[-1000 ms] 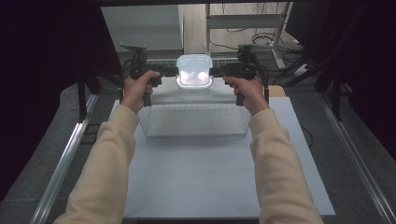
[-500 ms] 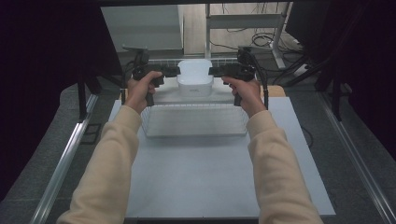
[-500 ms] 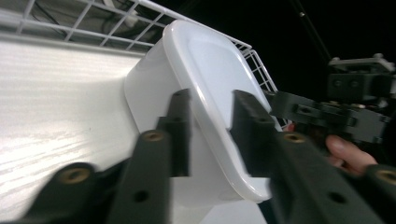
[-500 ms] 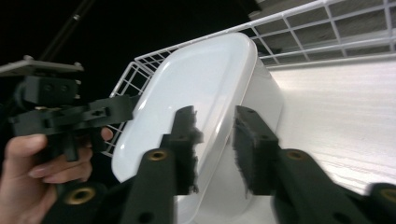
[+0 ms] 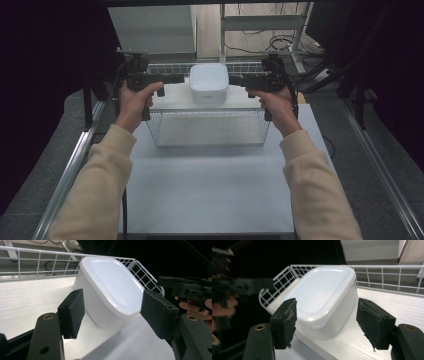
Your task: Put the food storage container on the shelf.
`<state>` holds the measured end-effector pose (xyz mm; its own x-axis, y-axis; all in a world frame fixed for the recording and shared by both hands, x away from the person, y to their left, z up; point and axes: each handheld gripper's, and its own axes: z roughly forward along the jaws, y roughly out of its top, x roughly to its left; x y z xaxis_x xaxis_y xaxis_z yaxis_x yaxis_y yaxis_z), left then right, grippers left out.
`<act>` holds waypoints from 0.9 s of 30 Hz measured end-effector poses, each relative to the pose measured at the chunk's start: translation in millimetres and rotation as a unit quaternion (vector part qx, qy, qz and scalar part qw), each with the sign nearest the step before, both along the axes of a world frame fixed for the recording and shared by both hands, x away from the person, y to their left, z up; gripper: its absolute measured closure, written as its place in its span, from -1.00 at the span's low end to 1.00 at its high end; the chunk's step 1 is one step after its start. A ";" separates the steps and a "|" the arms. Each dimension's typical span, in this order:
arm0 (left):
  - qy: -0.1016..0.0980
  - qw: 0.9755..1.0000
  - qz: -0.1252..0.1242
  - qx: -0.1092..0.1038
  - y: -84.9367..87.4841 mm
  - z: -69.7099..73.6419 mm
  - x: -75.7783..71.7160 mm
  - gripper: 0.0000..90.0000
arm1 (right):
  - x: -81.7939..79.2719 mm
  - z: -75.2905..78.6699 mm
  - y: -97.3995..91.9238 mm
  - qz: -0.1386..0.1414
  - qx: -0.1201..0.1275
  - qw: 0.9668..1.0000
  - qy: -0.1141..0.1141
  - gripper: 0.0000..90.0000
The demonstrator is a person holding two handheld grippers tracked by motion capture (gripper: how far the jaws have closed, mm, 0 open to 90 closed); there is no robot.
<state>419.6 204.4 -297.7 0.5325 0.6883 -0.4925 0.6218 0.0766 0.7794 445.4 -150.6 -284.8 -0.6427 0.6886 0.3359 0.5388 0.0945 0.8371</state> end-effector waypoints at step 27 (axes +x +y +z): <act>-0.036 0.995 -0.012 0.089 4.5 -116.7 -129.9 -0.30 | -123.7 -106.8 -39.2 0.054 -0.060 0.994 -0.069 -0.35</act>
<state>289.7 208.8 -414.4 0.5794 0.7477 -0.3245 0.5639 -0.0803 0.8219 321.7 -189.8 -391.6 -0.7500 0.6420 0.1591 0.4004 0.2493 0.8818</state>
